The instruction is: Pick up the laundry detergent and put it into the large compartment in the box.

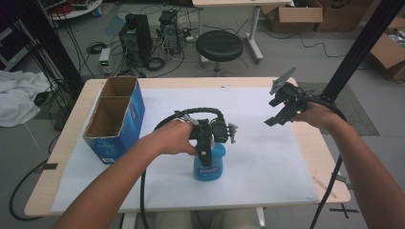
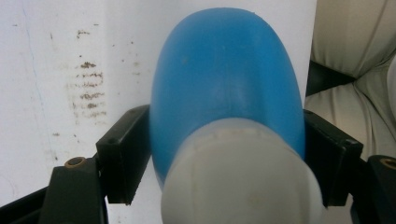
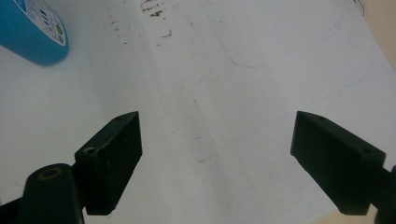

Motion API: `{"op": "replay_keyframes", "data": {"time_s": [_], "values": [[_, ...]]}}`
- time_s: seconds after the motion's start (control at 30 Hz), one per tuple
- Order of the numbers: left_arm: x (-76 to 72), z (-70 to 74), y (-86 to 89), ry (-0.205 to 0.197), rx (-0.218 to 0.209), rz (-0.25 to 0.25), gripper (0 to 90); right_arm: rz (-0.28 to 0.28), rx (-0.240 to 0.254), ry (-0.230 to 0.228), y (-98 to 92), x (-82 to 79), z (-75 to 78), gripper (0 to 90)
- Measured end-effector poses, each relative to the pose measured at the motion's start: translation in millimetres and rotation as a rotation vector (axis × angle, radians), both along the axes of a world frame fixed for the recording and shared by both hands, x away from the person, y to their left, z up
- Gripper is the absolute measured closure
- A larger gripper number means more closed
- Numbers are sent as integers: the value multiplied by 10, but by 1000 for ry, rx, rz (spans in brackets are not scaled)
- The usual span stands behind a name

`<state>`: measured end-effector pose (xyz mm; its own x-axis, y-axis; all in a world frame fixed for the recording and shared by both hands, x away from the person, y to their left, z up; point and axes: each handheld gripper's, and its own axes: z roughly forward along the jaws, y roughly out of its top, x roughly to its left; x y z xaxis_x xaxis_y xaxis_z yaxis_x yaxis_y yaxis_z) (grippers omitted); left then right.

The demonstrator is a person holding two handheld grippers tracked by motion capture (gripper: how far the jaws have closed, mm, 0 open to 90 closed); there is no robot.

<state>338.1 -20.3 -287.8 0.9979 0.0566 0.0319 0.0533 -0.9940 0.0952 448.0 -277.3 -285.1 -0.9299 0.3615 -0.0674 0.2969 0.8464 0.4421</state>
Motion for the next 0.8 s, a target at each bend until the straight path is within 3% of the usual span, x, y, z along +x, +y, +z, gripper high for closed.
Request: {"op": "replay_keyframes", "data": {"time_s": [0.4,0.8], "values": [[19,-2,12,-7,-2,11,301,0,4,1,1,-2,-8,163],[17,5,15,11,-5,4,361,3,2,5,9,-1,-16,163]]}}
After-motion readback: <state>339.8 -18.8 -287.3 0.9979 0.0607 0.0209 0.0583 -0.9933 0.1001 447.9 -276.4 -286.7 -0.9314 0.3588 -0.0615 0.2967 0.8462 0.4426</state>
